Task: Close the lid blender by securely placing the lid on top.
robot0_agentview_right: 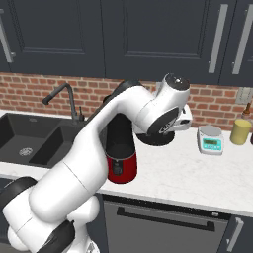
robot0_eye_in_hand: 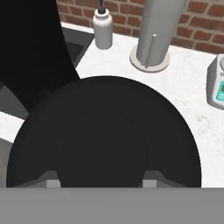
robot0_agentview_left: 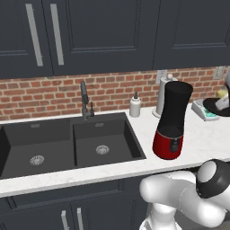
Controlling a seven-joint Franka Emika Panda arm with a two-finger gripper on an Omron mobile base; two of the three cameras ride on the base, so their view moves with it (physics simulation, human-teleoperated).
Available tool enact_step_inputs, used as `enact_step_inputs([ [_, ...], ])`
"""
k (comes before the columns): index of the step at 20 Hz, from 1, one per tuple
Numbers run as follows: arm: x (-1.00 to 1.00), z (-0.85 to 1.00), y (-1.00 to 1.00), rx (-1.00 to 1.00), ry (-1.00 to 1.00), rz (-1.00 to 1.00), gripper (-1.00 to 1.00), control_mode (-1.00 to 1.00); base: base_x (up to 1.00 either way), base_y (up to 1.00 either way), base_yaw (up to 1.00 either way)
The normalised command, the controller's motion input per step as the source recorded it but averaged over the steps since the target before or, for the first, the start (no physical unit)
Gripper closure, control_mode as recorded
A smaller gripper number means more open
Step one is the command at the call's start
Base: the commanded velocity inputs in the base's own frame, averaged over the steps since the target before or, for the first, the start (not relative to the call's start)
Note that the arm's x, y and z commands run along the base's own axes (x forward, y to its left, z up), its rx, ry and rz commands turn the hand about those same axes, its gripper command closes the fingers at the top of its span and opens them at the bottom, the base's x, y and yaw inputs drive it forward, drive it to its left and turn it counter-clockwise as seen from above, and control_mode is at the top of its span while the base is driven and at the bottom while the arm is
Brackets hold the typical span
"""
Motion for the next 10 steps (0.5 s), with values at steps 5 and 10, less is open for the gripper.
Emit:
enact_step_inputs([
  [5, 0.00, 0.35, 0.39, 0.02, -0.09, 0.00, 1.00, -1.00, 0.00, 0.00, 0.00],
  [10, 0.00, 0.25, 0.43, 0.00, -0.07, 0.00, 1.00, -1.00, 0.00, 0.00, 0.00],
])
